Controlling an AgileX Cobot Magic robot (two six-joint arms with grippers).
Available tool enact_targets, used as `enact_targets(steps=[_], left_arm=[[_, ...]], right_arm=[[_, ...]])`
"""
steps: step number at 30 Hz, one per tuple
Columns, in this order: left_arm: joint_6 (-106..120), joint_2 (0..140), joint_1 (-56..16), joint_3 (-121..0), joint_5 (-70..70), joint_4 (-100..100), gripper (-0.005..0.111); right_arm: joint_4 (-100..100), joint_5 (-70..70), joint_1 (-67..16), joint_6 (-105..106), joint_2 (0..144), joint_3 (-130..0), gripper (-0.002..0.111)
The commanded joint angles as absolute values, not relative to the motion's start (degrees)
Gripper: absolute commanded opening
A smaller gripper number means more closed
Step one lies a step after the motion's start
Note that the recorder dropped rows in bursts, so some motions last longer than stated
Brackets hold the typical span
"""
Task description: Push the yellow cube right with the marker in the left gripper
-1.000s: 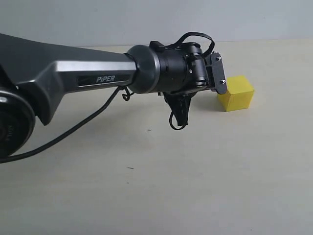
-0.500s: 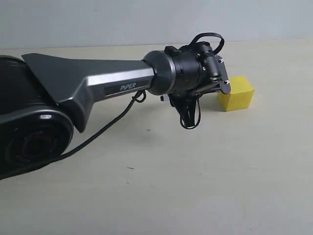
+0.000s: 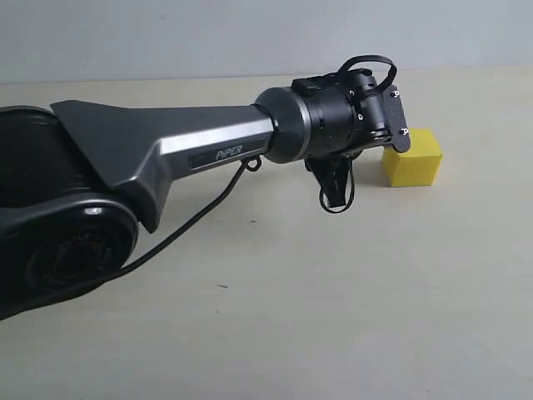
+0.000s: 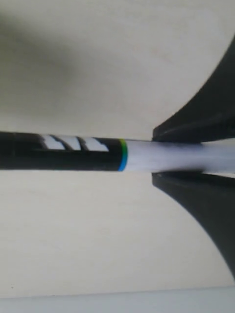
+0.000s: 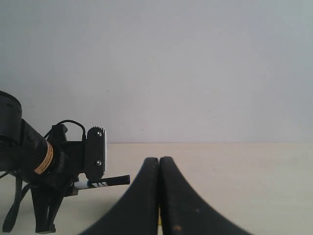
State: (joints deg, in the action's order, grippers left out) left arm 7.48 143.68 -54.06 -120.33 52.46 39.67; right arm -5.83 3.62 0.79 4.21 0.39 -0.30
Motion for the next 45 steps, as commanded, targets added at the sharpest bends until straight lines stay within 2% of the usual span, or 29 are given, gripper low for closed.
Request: enact_targets(steps=[1, 7, 23, 33, 41, 45], left_arm=[[10.56, 142.28, -53.70, -120.79, 57.65, 40.99, 0.000], [11.76, 142.52, -53.70, -120.79, 59.14, 39.63, 0.000], [14.34, 142.61, -54.86, -120.79, 46.98, 33.63, 0.000], [12.49, 142.42, -53.66, -120.79, 57.35, 34.96, 0.000], [10.04, 143.17, -53.79, -121.02, 55.78, 33.47, 0.000], [9.98, 146.24, -53.79, -126.06, 58.17, 33.46, 0.000]], right_arm=[[-5.78, 3.34, 1.09, 4.40, 0.00, 0.00, 0.000], [-5.78, 3.34, 1.09, 4.40, 0.00, 0.00, 0.000], [-5.78, 3.34, 1.09, 4.40, 0.00, 0.00, 0.000], [-5.78, 3.34, 1.09, 4.40, 0.00, 0.00, 0.000], [-5.78, 3.34, 1.09, 4.40, 0.00, 0.00, 0.000], [-5.78, 3.34, 1.09, 4.40, 0.00, 0.00, 0.000]])
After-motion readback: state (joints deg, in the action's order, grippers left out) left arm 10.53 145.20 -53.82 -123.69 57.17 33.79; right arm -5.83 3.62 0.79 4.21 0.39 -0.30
